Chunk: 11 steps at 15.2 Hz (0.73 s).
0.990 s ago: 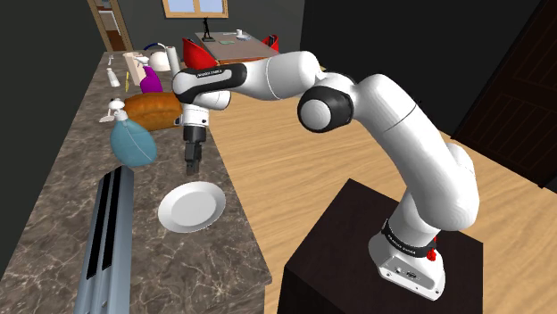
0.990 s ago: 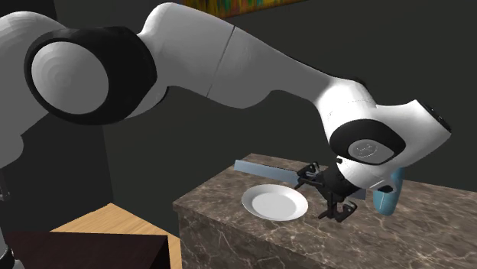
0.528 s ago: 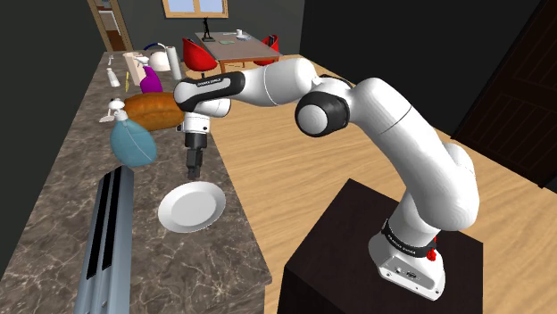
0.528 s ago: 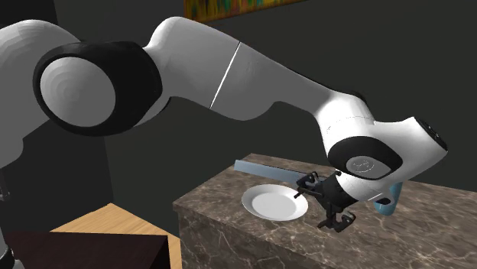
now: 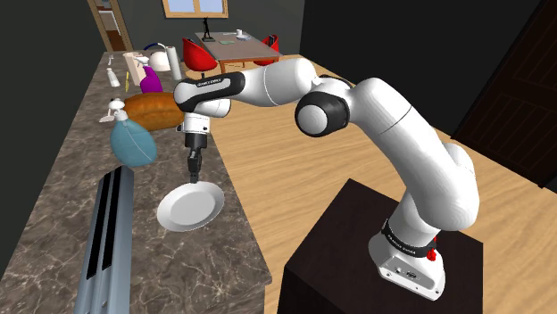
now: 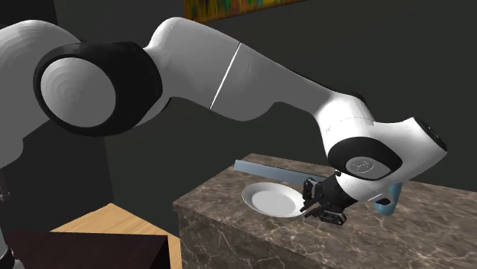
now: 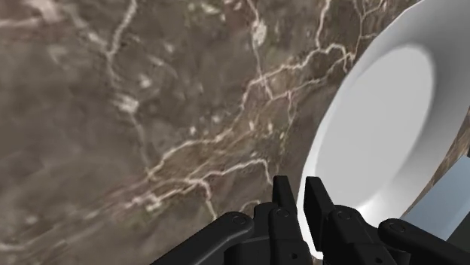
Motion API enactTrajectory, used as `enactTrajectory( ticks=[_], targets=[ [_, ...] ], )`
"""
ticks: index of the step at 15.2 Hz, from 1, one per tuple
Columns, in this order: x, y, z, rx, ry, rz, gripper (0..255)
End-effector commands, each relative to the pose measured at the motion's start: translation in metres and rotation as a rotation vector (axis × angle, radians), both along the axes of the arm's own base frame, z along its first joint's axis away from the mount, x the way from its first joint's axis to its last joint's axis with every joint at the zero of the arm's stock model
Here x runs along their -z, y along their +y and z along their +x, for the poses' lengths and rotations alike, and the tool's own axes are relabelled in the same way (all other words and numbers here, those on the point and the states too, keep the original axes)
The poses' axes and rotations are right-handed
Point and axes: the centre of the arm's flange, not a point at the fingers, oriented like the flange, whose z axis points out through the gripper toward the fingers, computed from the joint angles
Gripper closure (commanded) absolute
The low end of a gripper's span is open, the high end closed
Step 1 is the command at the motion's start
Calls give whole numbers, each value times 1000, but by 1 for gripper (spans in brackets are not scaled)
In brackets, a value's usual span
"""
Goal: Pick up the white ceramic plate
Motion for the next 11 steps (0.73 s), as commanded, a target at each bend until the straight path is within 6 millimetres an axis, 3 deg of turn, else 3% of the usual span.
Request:
enactTrajectory(
  ticks=[1,11],
  targets=[
    [1,0,0,1,0,-1,255],
    [-47,0,0,1,0,-1,255]
  ],
)
